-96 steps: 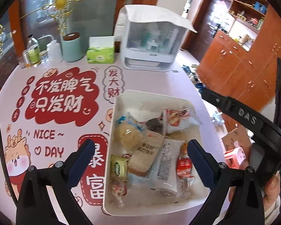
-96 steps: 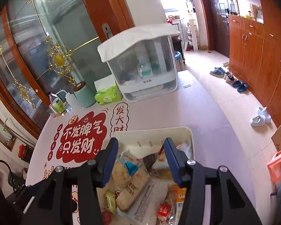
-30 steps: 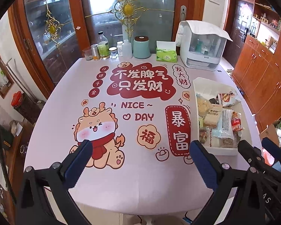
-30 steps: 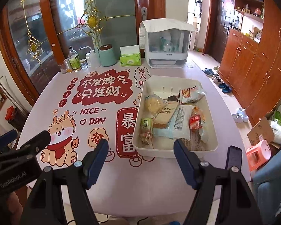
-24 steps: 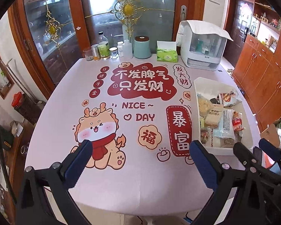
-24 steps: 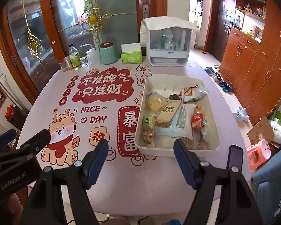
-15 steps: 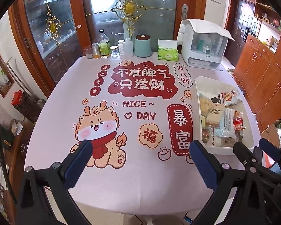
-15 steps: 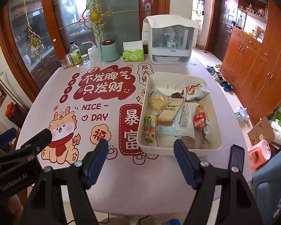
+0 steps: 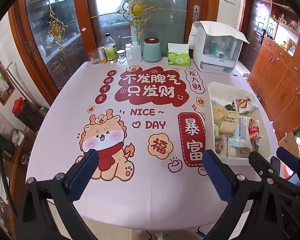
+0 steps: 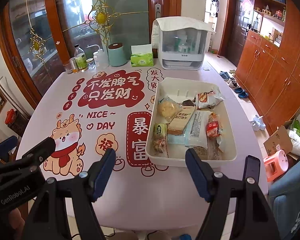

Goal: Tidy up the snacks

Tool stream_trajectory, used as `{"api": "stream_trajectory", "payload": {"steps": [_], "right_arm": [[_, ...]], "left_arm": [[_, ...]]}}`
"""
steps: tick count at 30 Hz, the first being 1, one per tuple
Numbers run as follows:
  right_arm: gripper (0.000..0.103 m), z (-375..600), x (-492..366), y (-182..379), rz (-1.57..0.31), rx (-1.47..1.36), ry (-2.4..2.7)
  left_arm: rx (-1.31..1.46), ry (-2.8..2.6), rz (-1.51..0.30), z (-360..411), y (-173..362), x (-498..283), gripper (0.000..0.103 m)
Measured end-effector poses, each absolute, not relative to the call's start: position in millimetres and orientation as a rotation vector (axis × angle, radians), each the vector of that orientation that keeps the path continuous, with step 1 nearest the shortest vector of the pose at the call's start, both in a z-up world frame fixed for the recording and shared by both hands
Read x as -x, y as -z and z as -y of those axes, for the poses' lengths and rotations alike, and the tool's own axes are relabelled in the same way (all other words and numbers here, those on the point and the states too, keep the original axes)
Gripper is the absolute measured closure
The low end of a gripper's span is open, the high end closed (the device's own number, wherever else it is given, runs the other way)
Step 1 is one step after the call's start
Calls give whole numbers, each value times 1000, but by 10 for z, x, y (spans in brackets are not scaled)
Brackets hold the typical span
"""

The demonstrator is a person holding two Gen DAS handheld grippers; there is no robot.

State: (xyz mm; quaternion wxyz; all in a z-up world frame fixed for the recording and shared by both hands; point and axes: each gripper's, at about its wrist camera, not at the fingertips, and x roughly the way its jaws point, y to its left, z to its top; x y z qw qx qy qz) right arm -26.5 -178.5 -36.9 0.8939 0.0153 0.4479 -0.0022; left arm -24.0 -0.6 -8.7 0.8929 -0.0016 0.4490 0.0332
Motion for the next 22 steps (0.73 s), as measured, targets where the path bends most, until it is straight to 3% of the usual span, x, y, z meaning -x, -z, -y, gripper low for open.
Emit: {"api": "stream_trajectory", "payload": {"steps": [22], "right_arm": [[30,1800,215,378,-928,-37,9]], "left_arm": [[-9,-72,-930,48,76,164,1]]}}
